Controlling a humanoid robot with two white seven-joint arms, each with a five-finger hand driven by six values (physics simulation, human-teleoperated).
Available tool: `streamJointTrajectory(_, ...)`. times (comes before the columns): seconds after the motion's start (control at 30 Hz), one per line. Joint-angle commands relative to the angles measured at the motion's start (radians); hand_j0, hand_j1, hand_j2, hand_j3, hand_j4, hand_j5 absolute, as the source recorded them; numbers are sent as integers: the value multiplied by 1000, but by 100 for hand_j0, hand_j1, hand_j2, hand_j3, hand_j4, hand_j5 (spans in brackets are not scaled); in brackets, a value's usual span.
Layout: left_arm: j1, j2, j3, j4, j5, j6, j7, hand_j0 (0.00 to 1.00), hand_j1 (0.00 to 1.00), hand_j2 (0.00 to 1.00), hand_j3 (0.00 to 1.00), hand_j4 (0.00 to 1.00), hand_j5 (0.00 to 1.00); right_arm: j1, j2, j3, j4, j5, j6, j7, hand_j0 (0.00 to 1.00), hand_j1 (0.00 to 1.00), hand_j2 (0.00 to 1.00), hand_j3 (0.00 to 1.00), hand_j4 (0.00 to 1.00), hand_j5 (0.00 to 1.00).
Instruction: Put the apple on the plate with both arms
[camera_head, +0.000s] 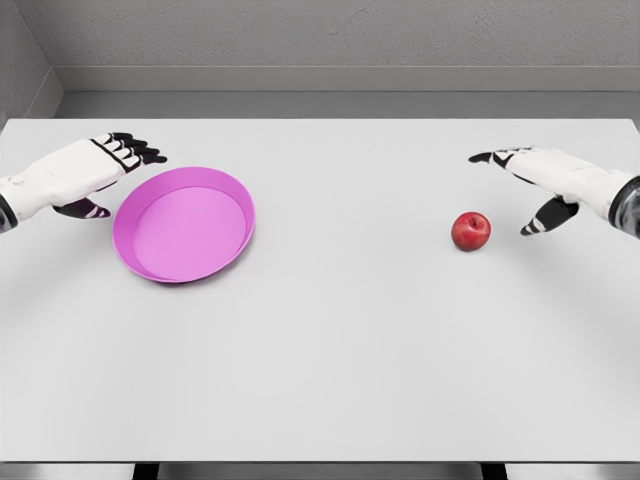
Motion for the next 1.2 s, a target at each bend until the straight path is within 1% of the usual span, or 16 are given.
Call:
streamJointTrajectory(0.0,0,2,2,0,6,0,1,100,100,100,100,100,100,0,39,70,45,-1,21,81,100,100,100,100,100,100)
streamJointTrajectory(0.03,0,3,2,-2,6,0,1,100,100,100,100,100,100,-23,49,98,65,-1,21,83,100,100,100,100,100,100)
streamJointTrajectory(0.07,0,3,2,-2,6,0,1,100,100,100,100,100,100,-40,64,120,78,-1,21,106,100,100,100,100,100,100)
streamJointTrajectory(0.17,-1,8,3,-8,6,0,1,100,100,100,100,100,100,-48,70,133,103,0,21,115,100,100,100,100,100,100)
streamJointTrajectory(0.27,0,8,5,-10,5,0,1,100,100,100,100,100,100,-48,70,133,103,0,21,117,100,100,100,100,100,100)
streamJointTrajectory(0.43,2,8,11,-10,6,0,1,100,100,100,100,100,100,-91,83,137,137,0,21,138,100,100,100,100,100,100)
streamJointTrajectory(0.5,2,8,11,-8,5,0,1,100,100,100,100,100,100,-124,109,169,172,0,21,138,100,100,100,100,100,100)
streamJointTrajectory(0.57,2,8,11,-8,5,0,1,100,100,100,100,100,100,-127,118,189,175,0,21,138,100,100,100,100,100,100)
streamJointTrajectory(0.73,2,8,12,-8,5,0,1,100,100,100,100,100,100,-127,118,190,177,2,21,138,100,100,100,100,100,100)
streamJointTrajectory(0.8,2,8,12,-8,3,0,1,100,100,100,100,100,100,-127,118,192,177,3,21,138,92,92,92,92,92,92)
streamJointTrajectory(0.83,2,8,12,-7,3,0,1,100,100,100,100,100,100,-127,118,193,177,5,21,138,83,83,83,83,83,83)
streamJointTrajectory(0.93,0,8,14,-5,3,0,1,100,100,100,100,100,100,-127,118,193,175,5,21,138,74,74,74,74,74,74)
streamJointTrajectory(0.97,0,6,12,-5,3,0,1,100,100,100,100,100,100,-127,118,196,174,5,21,138,68,68,68,68,68,68)
streamJointTrajectory(1.1,0,5,14,-7,1,0,1,100,100,100,100,100,100,-127,118,210,174,5,21,138,59,59,59,59,59,59)
streamJointTrajectory(1.13,0,5,14,-7,1,0,1,100,100,100,100,100,100,-127,118,213,174,5,21,138,59,59,59,59,59,59)
streamJointTrajectory(1.17,0,5,14,-7,1,0,1,100,100,100,100,100,100,-127,118,216,174,5,21,138,57,57,57,57,57,57)
